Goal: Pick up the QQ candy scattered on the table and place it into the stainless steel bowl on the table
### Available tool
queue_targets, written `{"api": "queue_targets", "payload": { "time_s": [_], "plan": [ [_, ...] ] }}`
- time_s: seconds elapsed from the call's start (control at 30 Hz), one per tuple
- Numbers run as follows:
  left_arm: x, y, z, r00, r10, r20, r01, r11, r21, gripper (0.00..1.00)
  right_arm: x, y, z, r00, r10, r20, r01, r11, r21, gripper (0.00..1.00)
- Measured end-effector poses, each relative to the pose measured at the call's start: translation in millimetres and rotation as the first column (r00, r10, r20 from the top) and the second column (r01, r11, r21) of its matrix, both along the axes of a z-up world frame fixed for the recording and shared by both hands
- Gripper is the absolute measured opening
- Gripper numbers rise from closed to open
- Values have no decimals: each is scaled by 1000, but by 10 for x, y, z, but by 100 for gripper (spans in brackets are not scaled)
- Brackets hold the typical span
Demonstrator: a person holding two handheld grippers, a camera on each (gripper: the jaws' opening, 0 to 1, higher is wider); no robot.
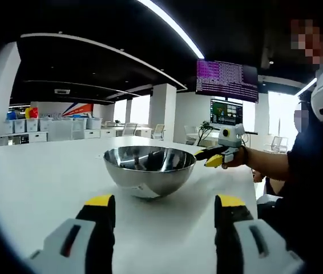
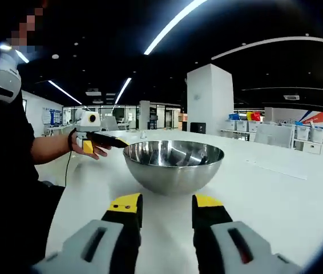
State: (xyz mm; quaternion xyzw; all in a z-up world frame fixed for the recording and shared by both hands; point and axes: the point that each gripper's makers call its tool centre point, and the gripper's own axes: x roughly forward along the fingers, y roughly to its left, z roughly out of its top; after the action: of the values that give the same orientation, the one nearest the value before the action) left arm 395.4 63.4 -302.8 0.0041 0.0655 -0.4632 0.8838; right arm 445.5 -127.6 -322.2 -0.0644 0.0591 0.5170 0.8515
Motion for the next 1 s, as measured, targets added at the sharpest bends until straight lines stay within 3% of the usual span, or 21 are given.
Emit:
{"api": "queue_targets", "payload": {
  "time_s": [0.07,0.1,0.17,0.27,0.37,0.53,0.77,0.8,1.0],
  "plan": [
    [115,-26,-63,1000,-23,-2,23,999,37,81,96,23,-20,999,38,0,-38,999,-10,49],
    [132,-75,-48,998,-66,22,65,997,34,84,132,36,-31,998,61,-13,-61,998,-6,52],
    [192,-123,-45,995,-101,13,101,995,6,90,192,67,-44,993,116,4,-116,993,-16,60],
    [388,-130,-103,989,-144,31,144,990,14,95,236,106,-83,983,181,9,-181,983,-41,71],
    [590,-161,-138,984,-175,43,174,984,28,95,309,160,-45,971,239,19,-239,971,-7,81],
    [810,-253,-131,970,-238,51,238,971,1,95,465,231,-54,958,283,46,-282,959,-22,83],
    [890,-462,-118,930,-362,68,364,931,-15,96,535,406,-68,921,384,57,-384,923,-28,87],
    [921,-489,-121,929,-363,66,365,931,-18,96,518,451,-55,913,405,59,-404,914,-18,87],
    [946,-545,-141,925,-374,72,377,925,-35,96,544,551,-63,912,406,57,-407,913,4,97]
  ]
}}
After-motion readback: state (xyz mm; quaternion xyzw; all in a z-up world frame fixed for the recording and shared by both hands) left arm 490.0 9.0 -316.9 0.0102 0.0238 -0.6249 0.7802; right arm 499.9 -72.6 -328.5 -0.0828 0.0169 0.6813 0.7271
